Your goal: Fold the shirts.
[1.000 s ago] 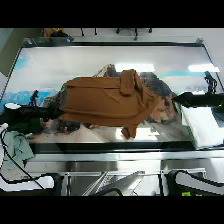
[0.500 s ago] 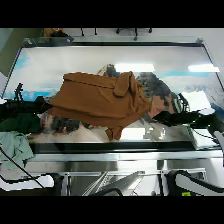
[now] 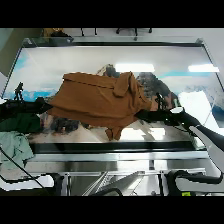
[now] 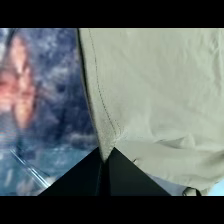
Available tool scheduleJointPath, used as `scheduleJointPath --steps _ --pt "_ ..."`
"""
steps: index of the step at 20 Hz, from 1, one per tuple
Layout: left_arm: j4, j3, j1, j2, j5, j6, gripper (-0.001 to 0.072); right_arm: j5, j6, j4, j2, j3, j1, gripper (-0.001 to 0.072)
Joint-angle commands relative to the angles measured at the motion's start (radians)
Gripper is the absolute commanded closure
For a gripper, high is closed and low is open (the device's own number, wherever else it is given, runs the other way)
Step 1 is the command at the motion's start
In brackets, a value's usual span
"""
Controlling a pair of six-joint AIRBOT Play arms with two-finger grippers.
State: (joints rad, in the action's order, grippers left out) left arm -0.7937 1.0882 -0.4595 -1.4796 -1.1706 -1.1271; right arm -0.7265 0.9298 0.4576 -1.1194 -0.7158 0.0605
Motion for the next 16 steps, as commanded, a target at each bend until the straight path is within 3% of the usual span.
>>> scheduleJointPath --steps 1,2,3,7,11,16 --pt "0.004 0.001 -0.001 0.0 -0.01 0.019 0.0697 0.037 -0.018 -0.049 -0.034 -0.041 0.049 0.0439" --pt "0.014 0.002 -0.001 0.002 -0.018 0.02 0.0697 0.021 -0.018 -0.055 -0.032 -0.055 0.055 0.0604" --pt "0.03 0.002 -0.001 0.011 -0.027 0.028 0.0697 -0.031 -0.027 -0.057 -0.023 -0.079 0.055 0.0686" --pt "0.275 0.004 -0.055 0.183 -0.086 0.084 0.0698 -0.21 -0.021 -0.064 0.167 -0.242 -0.01 0.0688" --pt "0.531 0.156 -0.157 0.442 -0.201 0.105 0.0698 -0.251 -0.021 -0.08 0.424 -0.56 -0.175 0.0688" --pt "0.6 0.515 -0.263 0.672 -0.159 0.068 0.0698 -0.247 -0.044 -0.072 0.567 -0.902 -0.305 0.0689"
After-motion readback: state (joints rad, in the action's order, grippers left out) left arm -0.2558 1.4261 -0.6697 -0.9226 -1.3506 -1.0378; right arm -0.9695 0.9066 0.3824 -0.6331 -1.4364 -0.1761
